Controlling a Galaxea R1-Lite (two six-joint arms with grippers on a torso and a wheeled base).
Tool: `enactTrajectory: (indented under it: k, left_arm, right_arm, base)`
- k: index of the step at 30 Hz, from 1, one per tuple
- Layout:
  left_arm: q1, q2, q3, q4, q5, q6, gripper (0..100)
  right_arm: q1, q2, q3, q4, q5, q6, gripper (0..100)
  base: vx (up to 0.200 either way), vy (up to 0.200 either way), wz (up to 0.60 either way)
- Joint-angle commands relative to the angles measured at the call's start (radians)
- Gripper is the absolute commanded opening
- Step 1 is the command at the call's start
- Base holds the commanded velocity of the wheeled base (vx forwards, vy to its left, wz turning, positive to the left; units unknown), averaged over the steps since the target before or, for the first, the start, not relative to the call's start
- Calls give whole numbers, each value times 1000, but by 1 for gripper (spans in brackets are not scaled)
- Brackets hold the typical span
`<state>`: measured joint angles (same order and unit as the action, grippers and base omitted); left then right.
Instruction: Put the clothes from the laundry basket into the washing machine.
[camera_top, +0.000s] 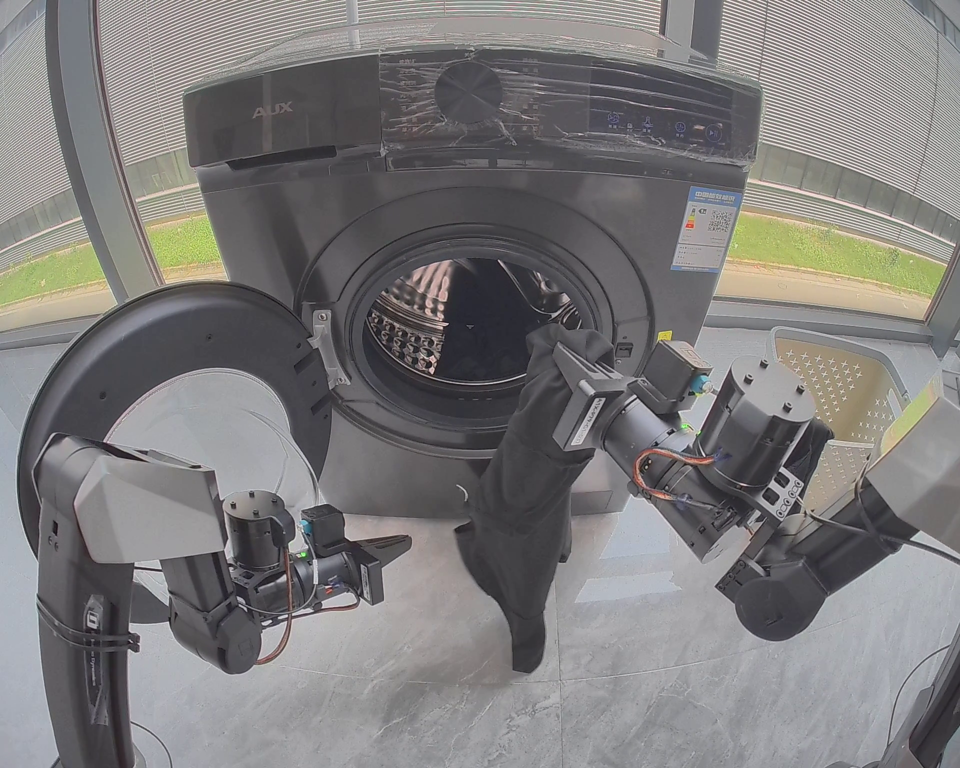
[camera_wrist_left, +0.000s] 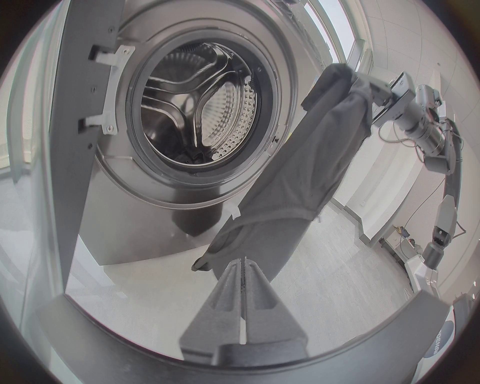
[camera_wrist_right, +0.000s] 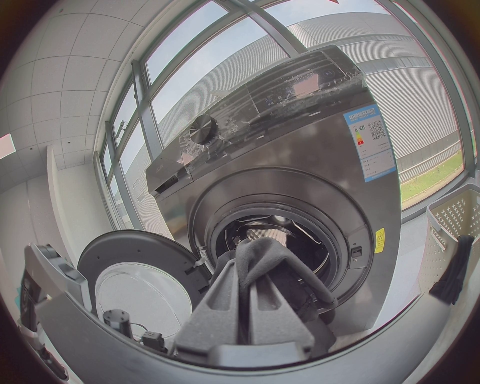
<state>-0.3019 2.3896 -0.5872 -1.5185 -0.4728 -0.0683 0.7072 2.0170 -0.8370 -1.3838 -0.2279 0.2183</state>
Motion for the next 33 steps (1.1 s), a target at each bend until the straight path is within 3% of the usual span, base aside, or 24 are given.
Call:
enactTrajectory:
  k: [1, 9, 26, 27, 33]
  left_arm:
    - [12, -118, 66, 0, -9, 1, 0]
    - [-5, -78, 76, 1, -7, 7, 0]
    - [-92, 33, -42, 1, -10, 5, 0]
    - [-92, 33, -42, 1, -9, 5, 100]
    - [-95, 30, -32, 0, -10, 7, 100]
  right_arm:
    - [1, 39, 7, -20, 2, 1, 0]
    - [35, 29, -13, -37, 1, 0, 0]
    - [75, 34, -28, -40, -1, 1, 0]
    - [75, 34, -28, -40, -1, 1, 0]
    - [78, 34, -34, -38, -1, 1, 0]
  base:
    - [0, 0, 0]
    - [0, 0, 0]
    - [0, 0, 0]
    - [0, 0, 0]
    - [0, 0, 0]
